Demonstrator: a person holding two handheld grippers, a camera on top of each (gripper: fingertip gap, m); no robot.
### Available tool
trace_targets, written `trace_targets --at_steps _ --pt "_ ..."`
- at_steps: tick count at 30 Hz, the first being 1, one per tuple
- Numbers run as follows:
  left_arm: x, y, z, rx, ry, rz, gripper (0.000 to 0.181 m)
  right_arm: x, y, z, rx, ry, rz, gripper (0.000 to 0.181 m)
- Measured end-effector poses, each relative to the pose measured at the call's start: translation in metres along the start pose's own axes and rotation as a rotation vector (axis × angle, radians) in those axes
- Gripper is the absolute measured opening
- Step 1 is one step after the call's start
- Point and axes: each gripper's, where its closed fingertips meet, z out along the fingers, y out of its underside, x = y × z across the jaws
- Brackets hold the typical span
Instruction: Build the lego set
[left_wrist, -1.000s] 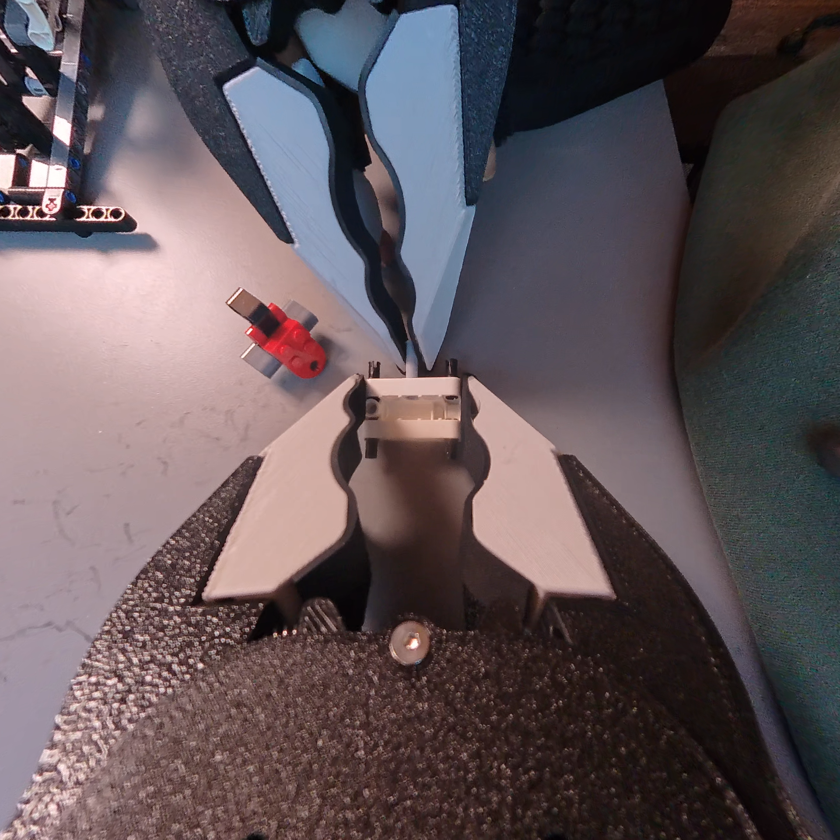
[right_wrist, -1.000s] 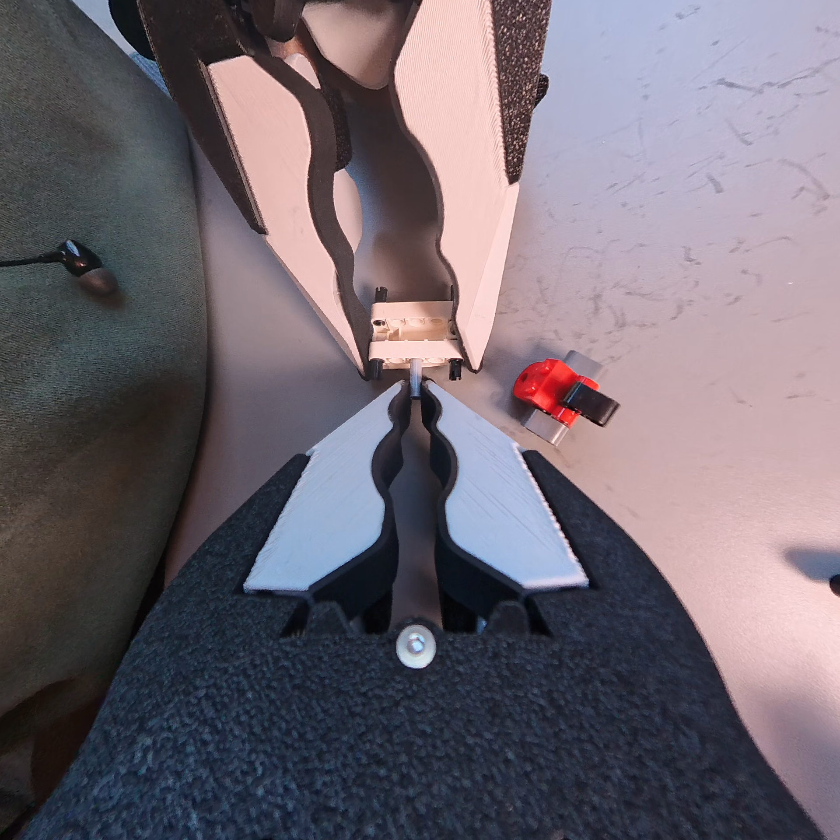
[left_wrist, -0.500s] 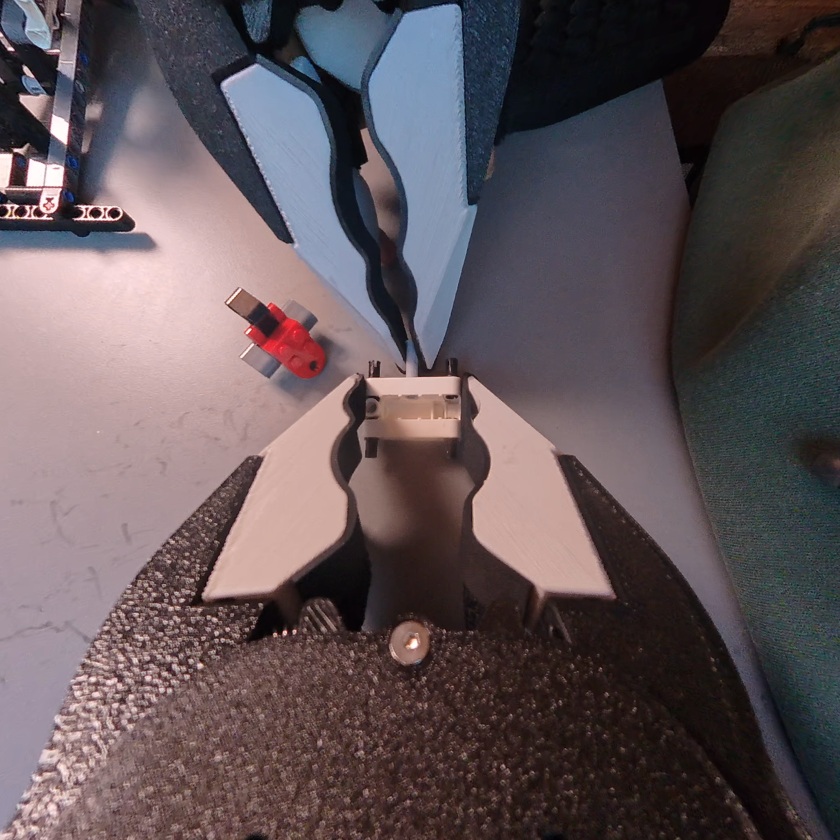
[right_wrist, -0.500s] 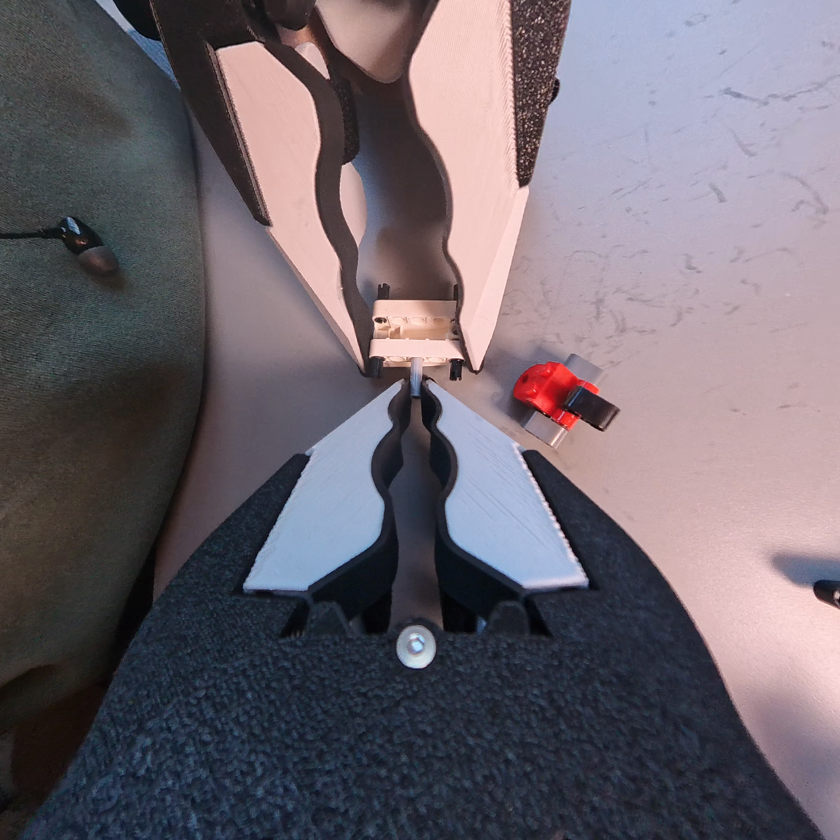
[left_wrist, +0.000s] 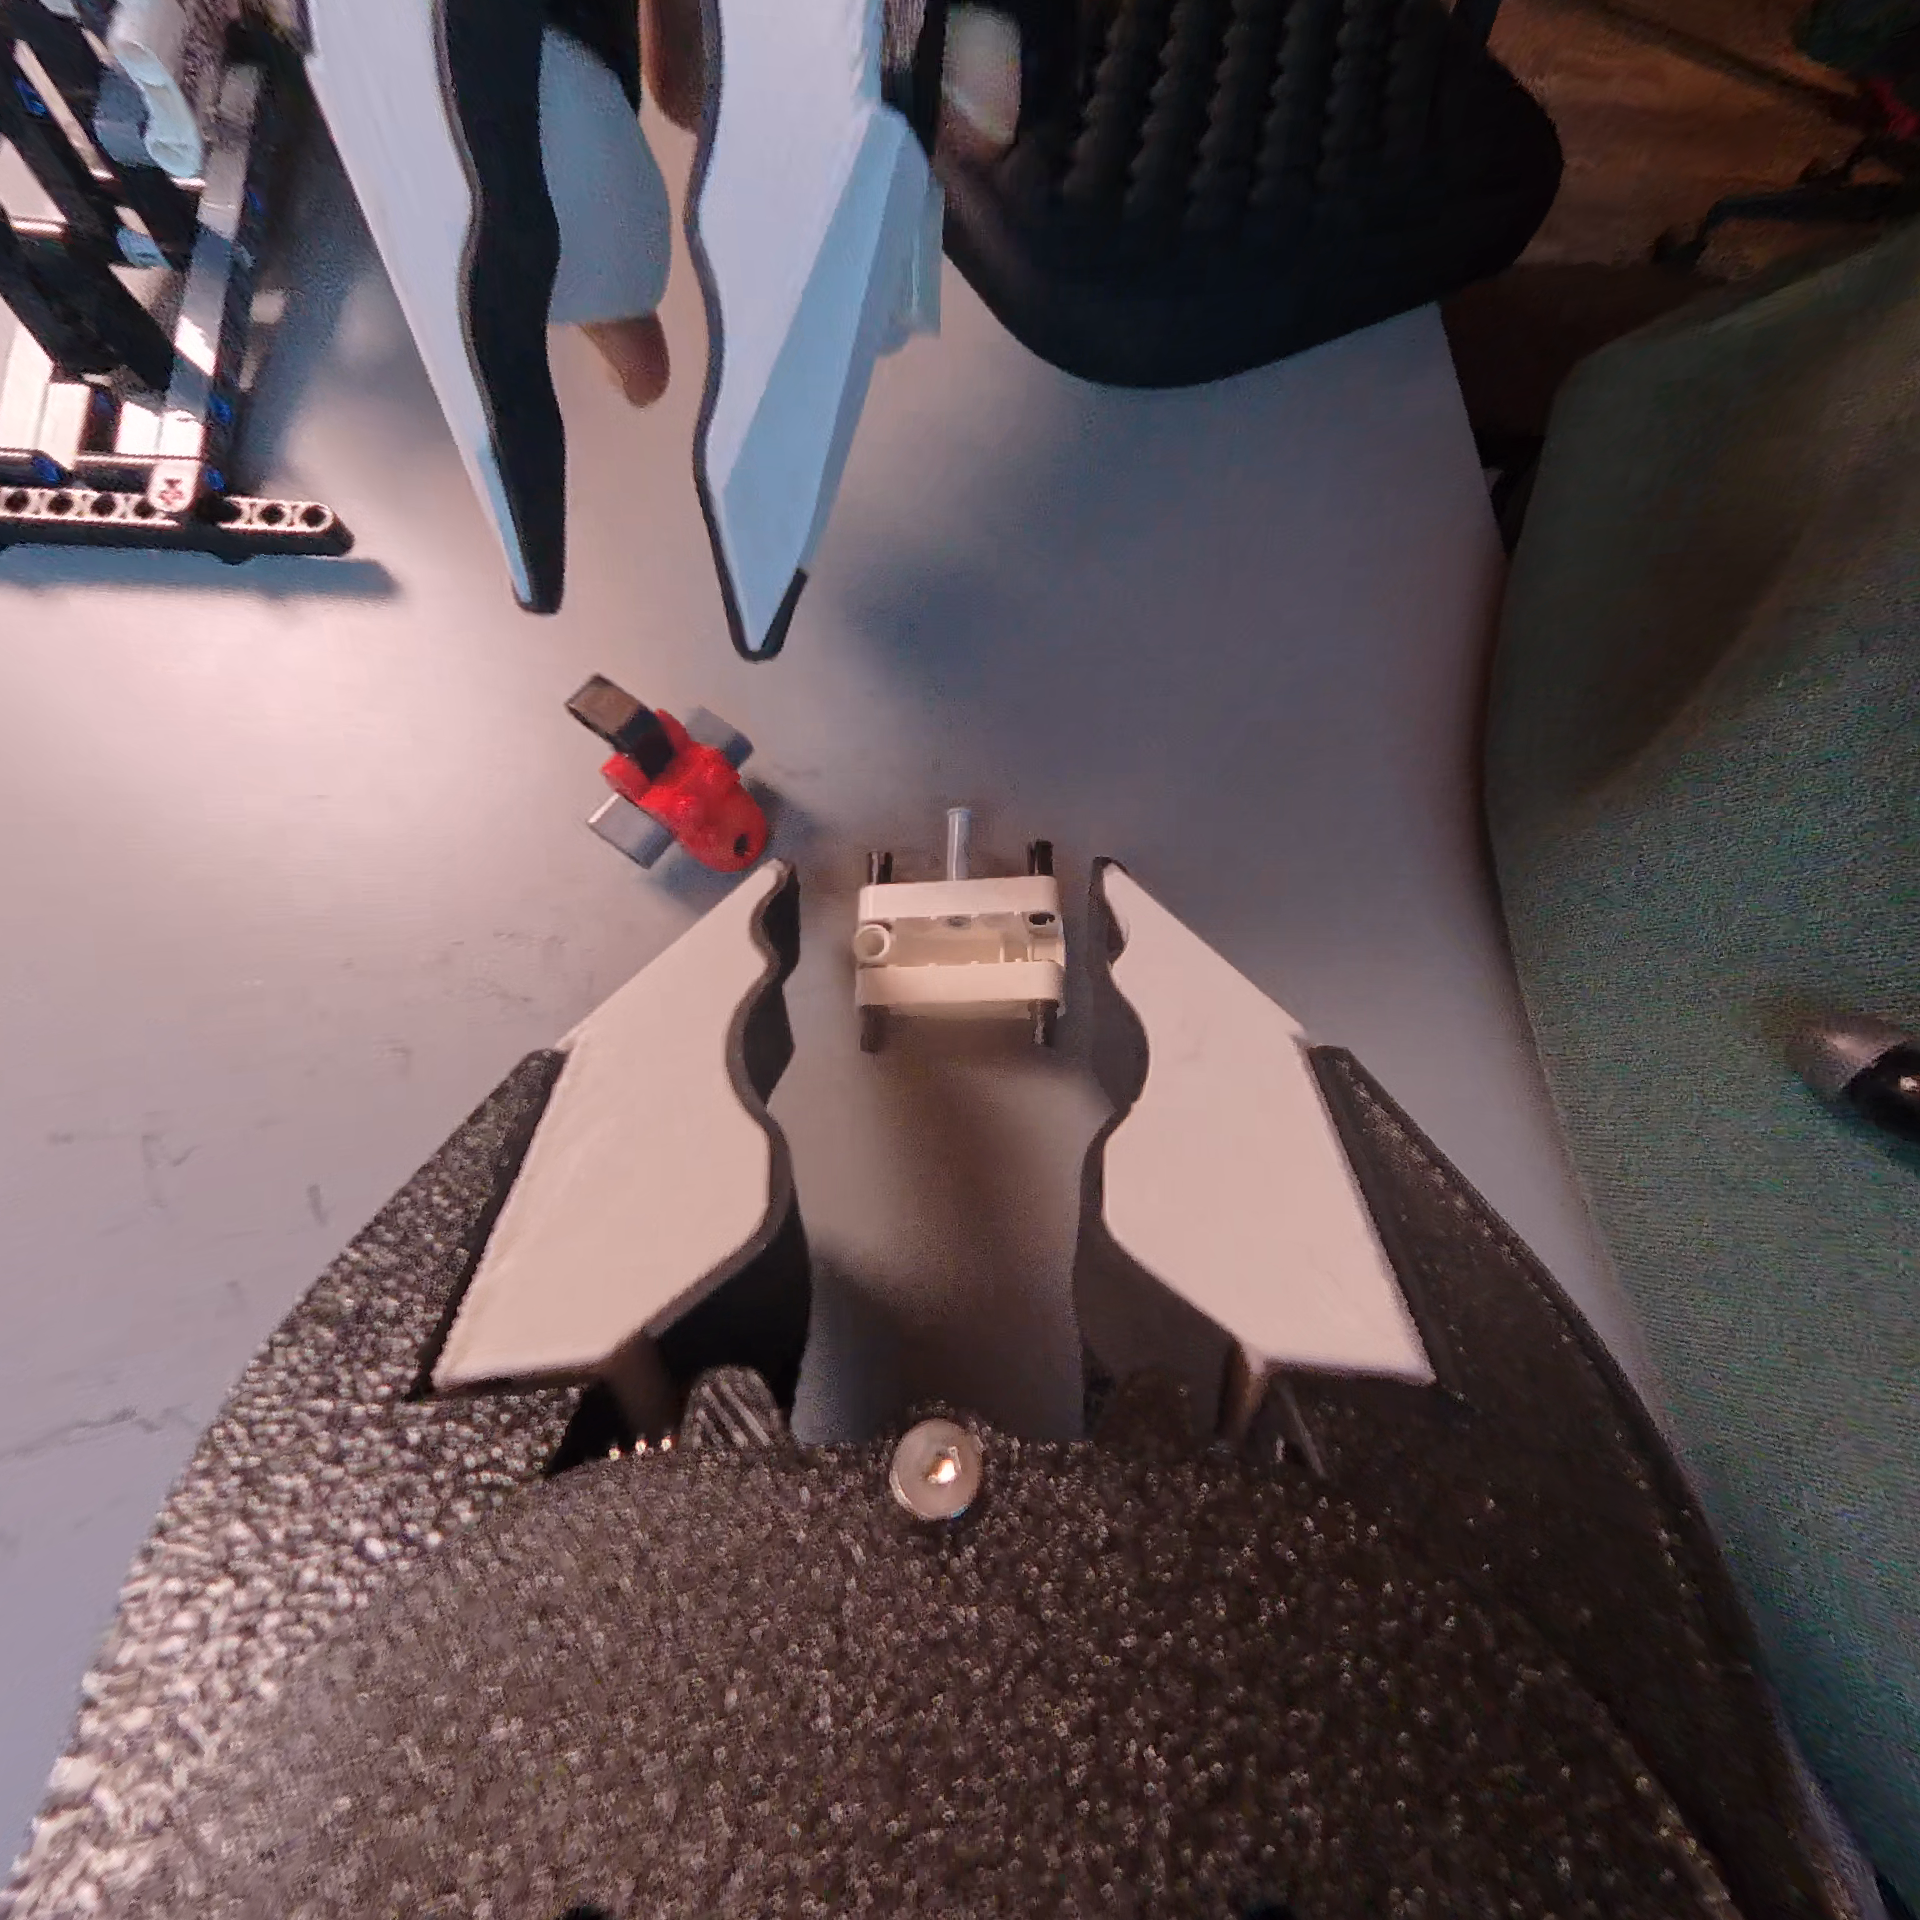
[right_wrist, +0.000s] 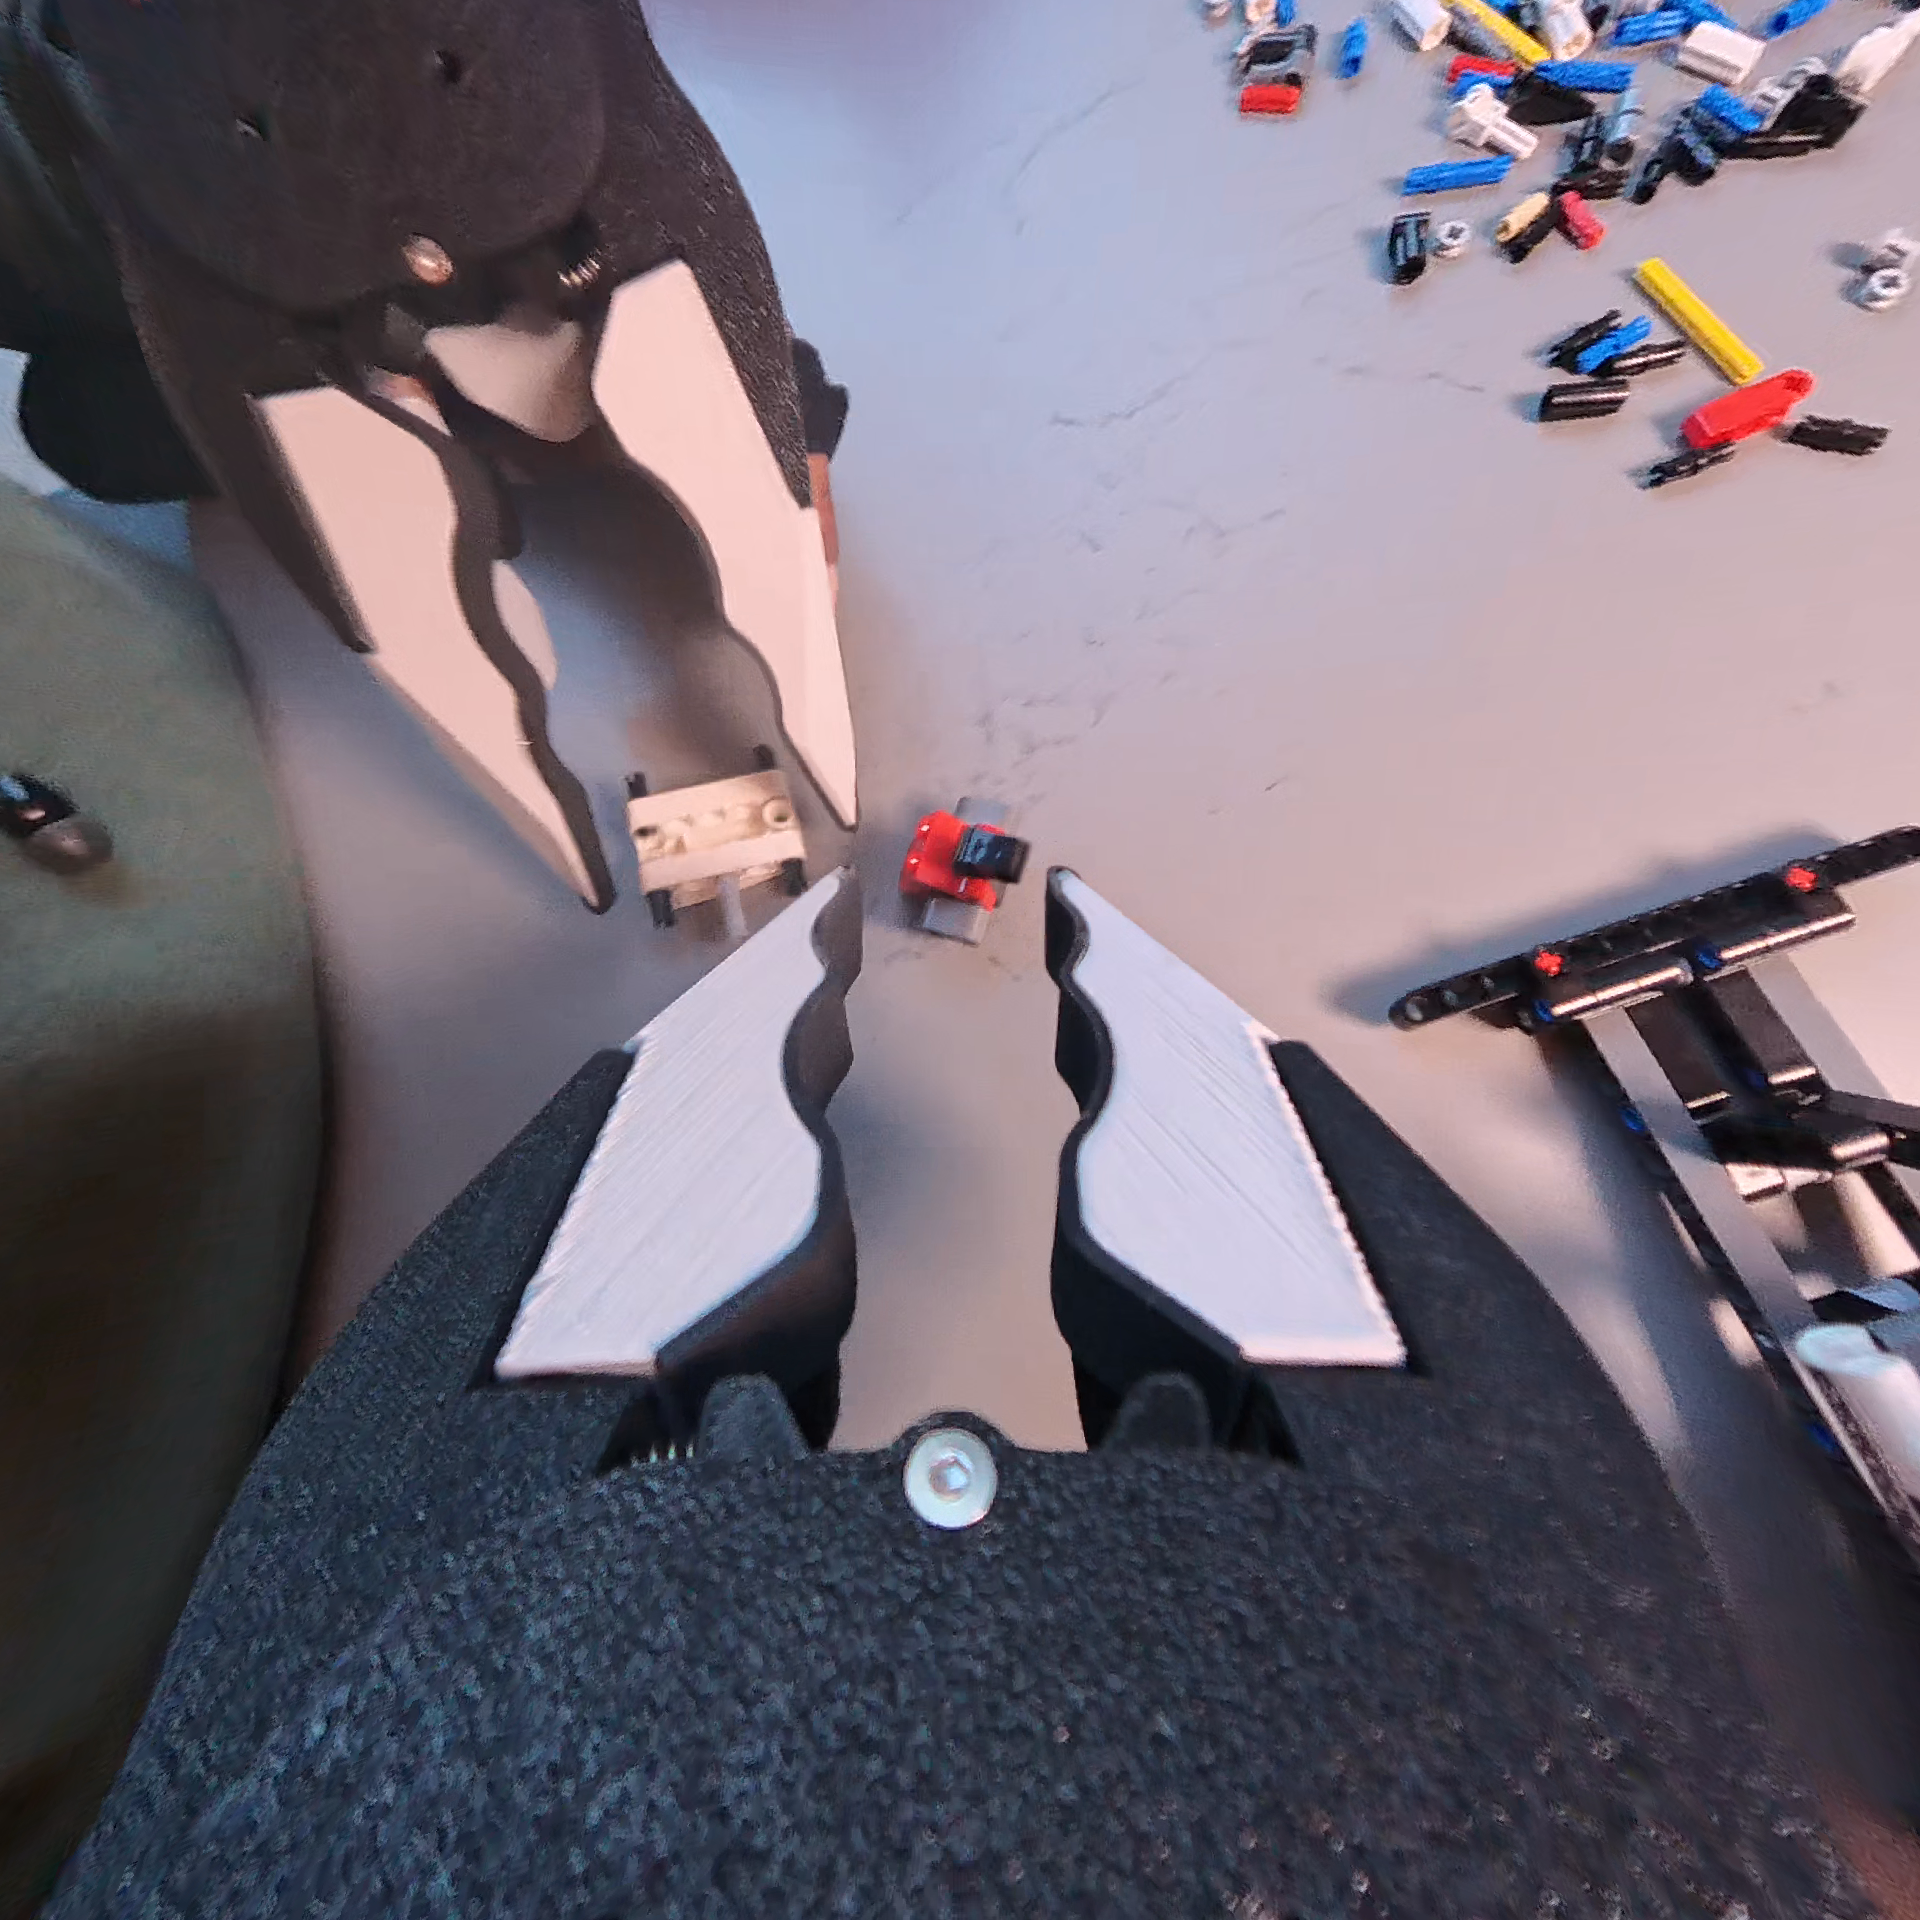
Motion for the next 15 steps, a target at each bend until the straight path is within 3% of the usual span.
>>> trace_targets --at_steps 3,5,8,11,15 --pt "-0.01 -0.002 -0.012 0.049 -0.023 -0.028 0.059 0.006 0.002 0.013 -0.031 -0.002 -0.024 0.035" --pt "-0.02 0.002 -0.02 0.061 -0.064 -0.06 0.057 0.002 0.005 0.021 -0.057 -0.079 0.008 0.018" --pt "-0.031 0.008 -0.028 0.075 -0.116 -0.101 0.051 0.0 0.001 0.024 -0.02 -0.175 0.089 0.015" --pt "-0.036 0.002 -0.035 0.13 -0.121 -0.151 0.049 -0.005 -0.029 0.009 0.187 -0.195 0.036 0.015" --pt "-0.033 -0.027 -0.053 0.333 -0.008 -0.285 0.049 -0.024 -0.072 -0.025 0.468 -0.015 -0.262 0.015"
